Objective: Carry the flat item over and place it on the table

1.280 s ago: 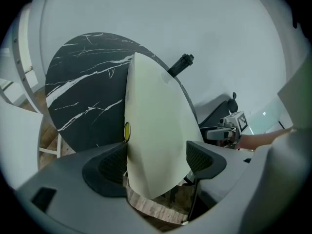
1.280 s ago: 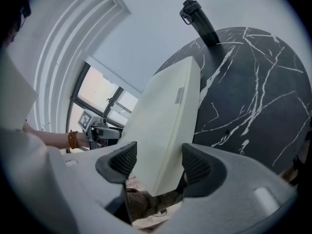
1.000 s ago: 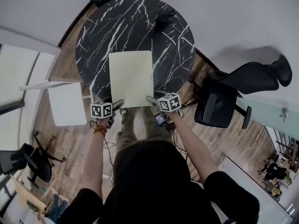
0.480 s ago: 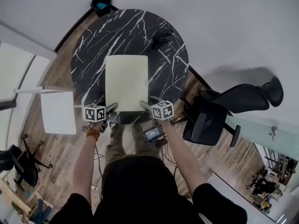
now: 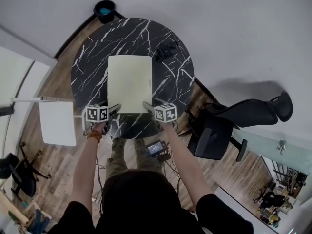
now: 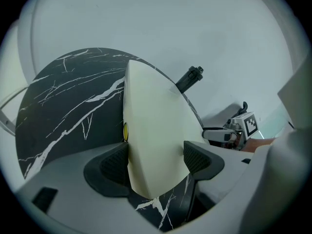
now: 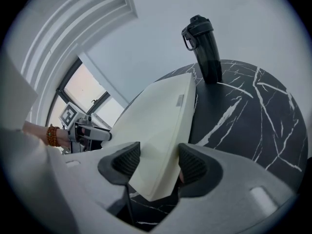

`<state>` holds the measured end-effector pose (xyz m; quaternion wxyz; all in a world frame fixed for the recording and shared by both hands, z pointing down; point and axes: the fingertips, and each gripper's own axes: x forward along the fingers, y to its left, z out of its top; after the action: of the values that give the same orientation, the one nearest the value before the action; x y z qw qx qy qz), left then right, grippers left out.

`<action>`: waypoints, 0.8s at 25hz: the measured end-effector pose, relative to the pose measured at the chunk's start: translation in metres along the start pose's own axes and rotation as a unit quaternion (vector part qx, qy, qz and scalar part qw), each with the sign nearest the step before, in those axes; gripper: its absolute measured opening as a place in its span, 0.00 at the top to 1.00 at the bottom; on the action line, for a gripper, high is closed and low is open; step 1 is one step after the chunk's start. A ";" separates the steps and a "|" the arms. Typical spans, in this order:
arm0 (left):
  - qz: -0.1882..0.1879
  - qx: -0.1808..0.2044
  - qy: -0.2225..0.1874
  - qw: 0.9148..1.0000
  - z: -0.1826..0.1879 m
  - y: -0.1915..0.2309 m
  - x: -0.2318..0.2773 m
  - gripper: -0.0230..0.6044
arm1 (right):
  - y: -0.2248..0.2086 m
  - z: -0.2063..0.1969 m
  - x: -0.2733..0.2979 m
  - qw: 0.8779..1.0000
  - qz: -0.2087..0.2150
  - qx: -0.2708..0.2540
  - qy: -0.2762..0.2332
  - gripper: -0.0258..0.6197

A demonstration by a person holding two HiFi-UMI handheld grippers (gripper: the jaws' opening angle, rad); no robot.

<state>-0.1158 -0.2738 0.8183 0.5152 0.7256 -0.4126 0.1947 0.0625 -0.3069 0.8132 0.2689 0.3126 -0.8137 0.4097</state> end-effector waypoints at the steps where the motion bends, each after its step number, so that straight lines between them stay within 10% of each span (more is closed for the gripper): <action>1: 0.000 -0.001 0.000 1.000 0.003 0.000 0.003 0.39 | -0.003 0.004 0.002 1.000 -0.002 -0.002 0.001 0.58; 13: 0.013 0.001 -0.001 1.000 0.017 0.015 0.011 0.39 | -0.011 0.015 0.021 1.000 -0.010 0.000 0.008 0.57; 20: -0.048 -0.039 -0.042 0.997 0.004 0.016 -0.002 0.39 | -0.011 0.013 0.007 0.999 -0.006 0.032 -0.016 0.61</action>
<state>-0.1301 -0.2790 0.8247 0.5343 0.7312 -0.4058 0.1232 0.0642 -0.3246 0.8169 0.2484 0.3320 -0.8027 0.4287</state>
